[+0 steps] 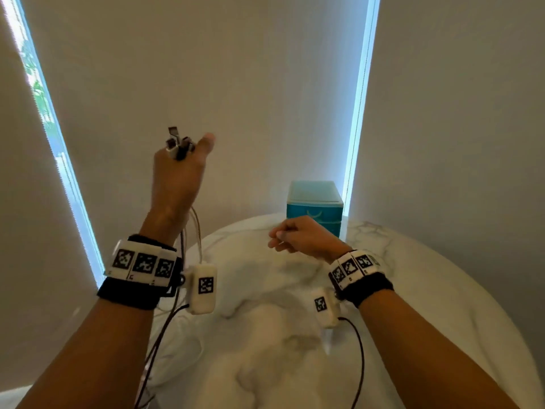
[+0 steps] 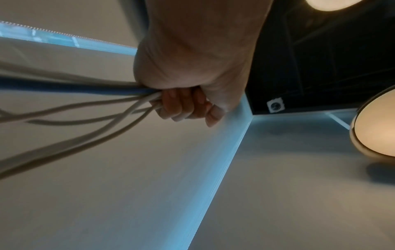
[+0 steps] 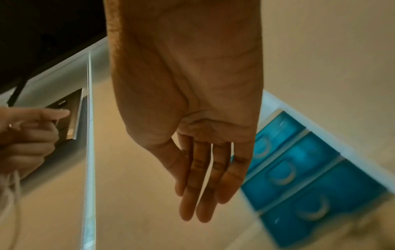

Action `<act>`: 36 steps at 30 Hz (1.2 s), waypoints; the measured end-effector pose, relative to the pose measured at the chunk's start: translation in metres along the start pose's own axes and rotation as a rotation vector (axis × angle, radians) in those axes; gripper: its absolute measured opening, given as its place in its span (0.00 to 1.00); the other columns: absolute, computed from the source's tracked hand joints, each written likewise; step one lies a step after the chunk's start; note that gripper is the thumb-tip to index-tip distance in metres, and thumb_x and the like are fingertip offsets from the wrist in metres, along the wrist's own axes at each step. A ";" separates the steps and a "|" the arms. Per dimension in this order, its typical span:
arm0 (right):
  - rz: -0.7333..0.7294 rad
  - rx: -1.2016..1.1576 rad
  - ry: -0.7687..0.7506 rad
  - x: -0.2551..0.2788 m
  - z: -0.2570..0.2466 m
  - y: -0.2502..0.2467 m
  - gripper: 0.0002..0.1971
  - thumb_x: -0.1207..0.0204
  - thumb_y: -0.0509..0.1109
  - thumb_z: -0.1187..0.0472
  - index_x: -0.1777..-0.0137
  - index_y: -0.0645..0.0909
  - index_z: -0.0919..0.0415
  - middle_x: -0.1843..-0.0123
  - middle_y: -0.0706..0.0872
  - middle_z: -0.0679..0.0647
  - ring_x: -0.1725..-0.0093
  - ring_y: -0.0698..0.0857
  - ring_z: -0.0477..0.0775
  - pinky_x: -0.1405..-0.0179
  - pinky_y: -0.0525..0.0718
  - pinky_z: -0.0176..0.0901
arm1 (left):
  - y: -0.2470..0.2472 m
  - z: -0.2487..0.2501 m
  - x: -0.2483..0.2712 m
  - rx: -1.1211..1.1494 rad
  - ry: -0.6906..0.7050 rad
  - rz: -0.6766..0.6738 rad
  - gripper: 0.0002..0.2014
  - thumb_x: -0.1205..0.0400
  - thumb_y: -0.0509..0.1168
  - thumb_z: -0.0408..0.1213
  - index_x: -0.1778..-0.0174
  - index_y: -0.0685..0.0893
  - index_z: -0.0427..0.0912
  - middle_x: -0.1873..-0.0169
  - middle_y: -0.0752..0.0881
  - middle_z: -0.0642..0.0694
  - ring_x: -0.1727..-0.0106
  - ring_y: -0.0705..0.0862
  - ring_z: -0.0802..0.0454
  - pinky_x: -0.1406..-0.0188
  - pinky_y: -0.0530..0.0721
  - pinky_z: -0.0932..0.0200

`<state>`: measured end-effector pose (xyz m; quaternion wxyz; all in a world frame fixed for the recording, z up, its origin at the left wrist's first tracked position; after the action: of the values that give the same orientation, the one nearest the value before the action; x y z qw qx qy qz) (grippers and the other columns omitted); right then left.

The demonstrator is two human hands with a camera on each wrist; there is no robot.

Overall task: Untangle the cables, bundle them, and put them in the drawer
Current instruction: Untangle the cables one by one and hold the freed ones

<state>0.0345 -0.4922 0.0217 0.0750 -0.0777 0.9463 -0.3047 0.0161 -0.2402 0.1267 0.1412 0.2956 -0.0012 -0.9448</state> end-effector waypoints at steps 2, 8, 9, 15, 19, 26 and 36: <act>0.119 0.120 0.065 0.020 0.025 -0.038 0.09 0.10 0.70 0.60 0.40 0.91 0.59 0.47 0.96 0.49 0.45 0.94 0.50 0.30 0.90 0.56 | 0.021 -0.022 0.006 -0.044 -0.056 -0.100 0.26 0.17 0.76 0.56 0.74 0.72 0.51 0.79 0.72 0.55 0.76 0.68 0.55 0.66 0.70 0.53; 0.055 0.613 0.390 0.081 0.071 -0.103 0.20 0.26 0.82 0.35 0.49 0.92 0.51 0.49 0.89 0.44 0.51 0.84 0.43 0.40 0.84 0.48 | 0.087 -0.068 0.032 -0.155 -0.132 -0.250 0.24 0.16 0.76 0.54 0.73 0.75 0.49 0.82 0.75 0.58 0.71 0.73 0.53 0.61 0.73 0.52; -0.004 0.667 0.452 0.087 0.079 -0.101 0.25 0.31 0.83 0.30 0.50 0.91 0.50 0.48 0.90 0.45 0.48 0.86 0.47 0.37 0.85 0.51 | 0.098 -0.073 0.037 -0.159 -0.144 -0.272 0.24 0.16 0.76 0.54 0.73 0.76 0.48 0.82 0.77 0.58 0.71 0.74 0.53 0.61 0.74 0.52; -0.026 0.690 0.543 0.097 0.110 -0.092 0.23 0.26 0.81 0.34 0.45 0.93 0.53 0.48 0.91 0.47 0.42 0.88 0.53 0.39 0.83 0.50 | 0.155 -0.109 0.081 -0.053 -0.241 -0.439 0.09 0.15 0.76 0.51 0.48 0.95 0.50 0.61 0.95 0.58 0.60 0.91 0.65 0.64 0.82 0.67; 0.126 0.388 0.455 0.103 0.101 -0.126 0.26 0.17 0.67 0.28 0.49 0.93 0.49 0.54 0.95 0.44 0.45 0.88 0.46 0.36 0.78 0.52 | 0.171 -0.131 0.102 -0.019 -0.282 -0.489 0.04 0.13 0.75 0.48 0.45 0.91 0.56 0.59 0.94 0.64 0.59 0.91 0.68 0.67 0.81 0.74; 0.446 0.432 0.425 0.050 0.121 -0.131 0.21 0.13 0.71 0.40 0.45 0.92 0.59 0.46 0.95 0.55 0.45 0.92 0.56 0.41 0.87 0.50 | 0.177 -0.153 0.111 0.020 -0.448 -0.495 0.13 0.15 0.76 0.55 0.60 0.85 0.53 0.80 0.76 0.59 0.76 0.70 0.59 0.78 0.68 0.64; 0.313 0.380 0.256 -0.004 0.110 -0.116 0.12 0.18 0.80 0.48 0.43 0.95 0.54 0.46 0.96 0.51 0.44 0.92 0.52 0.32 0.88 0.53 | 0.171 -0.155 0.114 0.139 -0.410 -0.495 0.09 0.11 0.72 0.52 0.43 0.89 0.52 0.79 0.81 0.64 0.77 0.75 0.64 0.78 0.70 0.72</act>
<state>0.0709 -0.6464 0.0023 0.0143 0.1240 0.8745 -0.4686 0.0587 -0.4219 -0.0503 -0.1165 0.0996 -0.0222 -0.9879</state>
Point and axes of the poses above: each hand's wrist, its own x-axis away from the middle knuckle, its own y-axis out of the palm, z = x × y, the point moved 1 cm from there along -x, towards the middle knuckle
